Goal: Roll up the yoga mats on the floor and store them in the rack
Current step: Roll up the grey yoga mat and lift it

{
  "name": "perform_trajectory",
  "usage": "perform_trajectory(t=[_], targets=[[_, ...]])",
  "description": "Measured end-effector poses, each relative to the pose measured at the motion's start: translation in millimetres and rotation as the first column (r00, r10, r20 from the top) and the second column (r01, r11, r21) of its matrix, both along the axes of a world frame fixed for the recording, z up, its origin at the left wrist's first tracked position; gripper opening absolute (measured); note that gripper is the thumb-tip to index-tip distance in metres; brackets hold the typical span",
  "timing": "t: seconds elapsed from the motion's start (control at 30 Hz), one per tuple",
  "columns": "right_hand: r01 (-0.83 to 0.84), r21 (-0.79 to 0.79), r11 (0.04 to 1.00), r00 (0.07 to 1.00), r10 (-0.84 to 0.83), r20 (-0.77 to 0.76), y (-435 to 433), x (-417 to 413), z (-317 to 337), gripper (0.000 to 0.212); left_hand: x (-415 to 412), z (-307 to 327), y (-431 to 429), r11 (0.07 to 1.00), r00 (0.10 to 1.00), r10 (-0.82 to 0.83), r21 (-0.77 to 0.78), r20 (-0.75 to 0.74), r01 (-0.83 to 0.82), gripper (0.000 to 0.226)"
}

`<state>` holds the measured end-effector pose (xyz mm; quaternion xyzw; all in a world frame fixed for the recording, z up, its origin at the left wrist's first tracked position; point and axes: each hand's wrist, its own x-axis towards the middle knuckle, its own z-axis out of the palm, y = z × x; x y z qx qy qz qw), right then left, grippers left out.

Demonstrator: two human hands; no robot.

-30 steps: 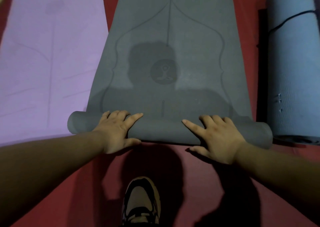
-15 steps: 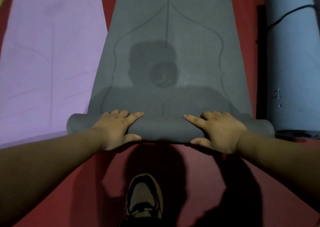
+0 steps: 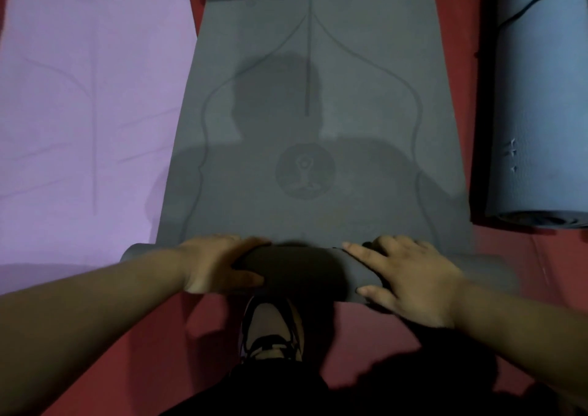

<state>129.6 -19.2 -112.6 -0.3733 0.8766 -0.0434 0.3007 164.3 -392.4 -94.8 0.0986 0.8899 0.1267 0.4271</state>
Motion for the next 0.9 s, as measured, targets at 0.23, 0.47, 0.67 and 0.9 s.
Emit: perform_trajectory(t=[0.23,0.47,0.67,0.9], targets=[[0.015,0.017,1.000,0.999,-0.014,-0.052,-5,3,-9,0.081,-1,-5,3,0.999,1.000,0.001,-0.040,-0.025,-0.002,0.085],[0.010,0.013,1.000,0.997,-0.009,-0.079,-5,-3,-17,0.083,43,-19,9,0.988,0.882,-0.097,-0.150,-0.461,0.030,0.076],[0.013,0.034,0.999,0.999,-0.011,-0.041,-8,-10,-15,0.084,35,-20,9,0.981,0.914,-0.107,-0.192,-0.391,0.033,0.084],[0.093,0.002,0.996,0.964,-0.089,-0.250,-8,17,-15,0.082,10,-18,4,0.984,0.968,-0.088,-0.169,-0.235,0.049,0.083]])
